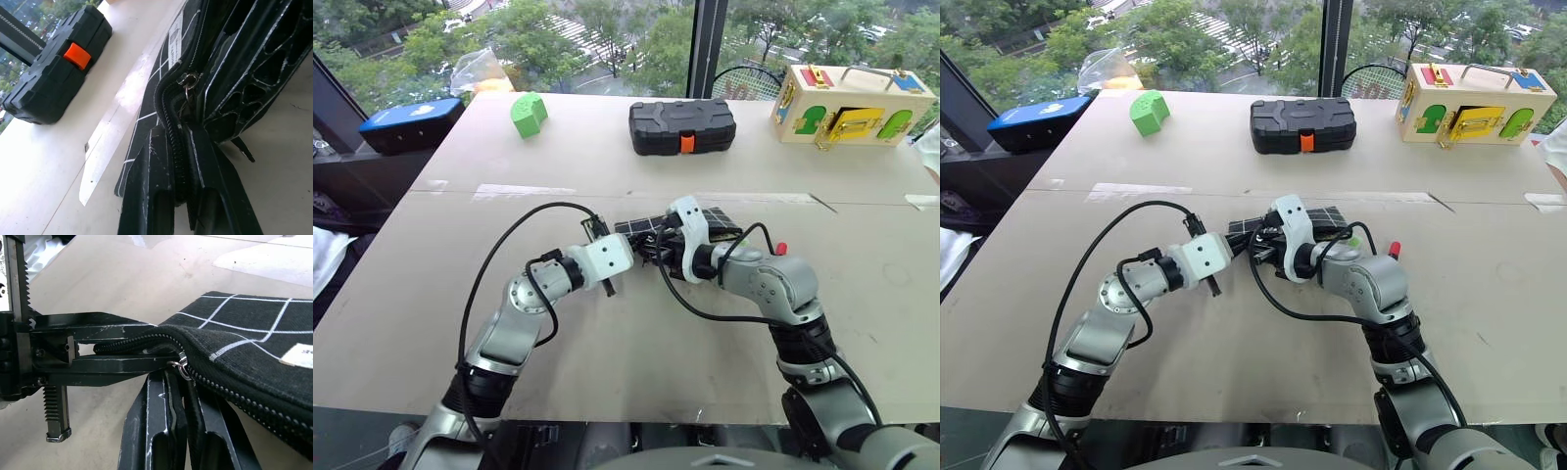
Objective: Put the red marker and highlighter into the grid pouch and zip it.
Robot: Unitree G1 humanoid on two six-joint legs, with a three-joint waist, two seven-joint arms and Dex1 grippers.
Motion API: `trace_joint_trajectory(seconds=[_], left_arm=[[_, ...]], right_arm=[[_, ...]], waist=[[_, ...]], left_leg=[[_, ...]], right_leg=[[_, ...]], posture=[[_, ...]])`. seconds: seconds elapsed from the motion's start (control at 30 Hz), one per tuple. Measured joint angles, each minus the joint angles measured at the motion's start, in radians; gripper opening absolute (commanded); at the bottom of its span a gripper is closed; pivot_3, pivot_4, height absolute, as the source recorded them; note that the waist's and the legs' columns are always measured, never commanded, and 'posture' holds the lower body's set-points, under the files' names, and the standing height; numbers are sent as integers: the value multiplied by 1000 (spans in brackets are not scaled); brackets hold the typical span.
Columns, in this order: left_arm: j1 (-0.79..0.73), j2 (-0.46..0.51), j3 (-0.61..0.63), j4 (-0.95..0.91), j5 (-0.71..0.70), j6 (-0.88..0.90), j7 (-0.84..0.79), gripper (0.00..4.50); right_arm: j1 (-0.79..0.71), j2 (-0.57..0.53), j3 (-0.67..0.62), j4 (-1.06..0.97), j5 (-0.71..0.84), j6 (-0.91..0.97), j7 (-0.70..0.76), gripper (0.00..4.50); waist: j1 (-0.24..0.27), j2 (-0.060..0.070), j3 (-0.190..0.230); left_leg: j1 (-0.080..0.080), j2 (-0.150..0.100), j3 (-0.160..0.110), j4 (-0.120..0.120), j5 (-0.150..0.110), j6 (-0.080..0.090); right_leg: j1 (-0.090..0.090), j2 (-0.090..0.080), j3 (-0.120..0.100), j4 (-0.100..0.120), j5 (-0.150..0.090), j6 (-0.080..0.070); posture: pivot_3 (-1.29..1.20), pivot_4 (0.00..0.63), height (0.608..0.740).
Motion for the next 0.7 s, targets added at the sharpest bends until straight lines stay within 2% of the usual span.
trace_joint_trajectory(seconds=[0.03,0.07,0.1,0.2,0.33,0.37,0.4,0.47,0.5,0.7], left_arm=[[0,-3,0,0,1,3,1,0],[0,-7,0,0,1,7,2,0],[-1,-17,-1,-1,-2,9,2,0],[-1,-26,-1,-1,-14,18,0,0],[7,-19,11,0,-29,22,0,0],[11,-14,15,1,-34,22,0,0],[13,-12,17,1,-38,22,0,0],[16,-7,19,1,-43,19,0,0],[18,-6,19,1,-45,19,0,0],[29,4,19,1,-59,10,-2,0]], right_arm=[[0,-8,12,-1,-7,-8,10,67],[1,-16,19,-3,-11,-13,19,659],[9,-36,28,-17,-7,-18,49,926],[54,-74,37,-92,18,-12,91,2240],[116,-169,-30,-254,72,26,111,2240],[135,-176,-65,-293,95,43,109,1560],[145,-177,-88,-313,105,48,107,1375],[170,-168,-164,-369,142,78,70,331],[171,-165,-175,-375,146,82,61,147],[170,-100,-261,-339,138,106,-78,147]], waist=[[0,0,0],[-1,0,0],[0,0,0],[0,0,0],[3,0,0],[2,0,0],[2,0,0],[0,0,0],[0,0,0],[2,0,0]], left_leg=[[0,0,0,0,0,0],[0,0,0,0,0,0],[0,0,0,0,0,0],[0,0,0,0,0,0],[0,0,-1,0,0,1],[0,0,-1,0,-1,1],[0,0,-1,0,-1,1],[0,0,-1,-1,-2,3],[0,0,-1,-1,-2,4],[0,0,-1,-1,-2,3]], right_leg=[[0,0,0,0,0,0],[0,0,0,0,0,0],[0,0,0,0,0,0],[0,0,0,0,0,0],[0,-1,-1,-1,0,0],[0,-1,-1,-1,0,0],[0,-1,-1,-1,0,0],[0,0,-1,-1,0,0],[0,0,-1,-1,0,0],[0,0,-1,-1,0,0]], posture=[[0,150,740],[0,150,740],[0,150,740],[0,150,740],[0,150,740],[0,150,740],[0,150,740],[0,150,740],[0,150,740],[0,150,740]])
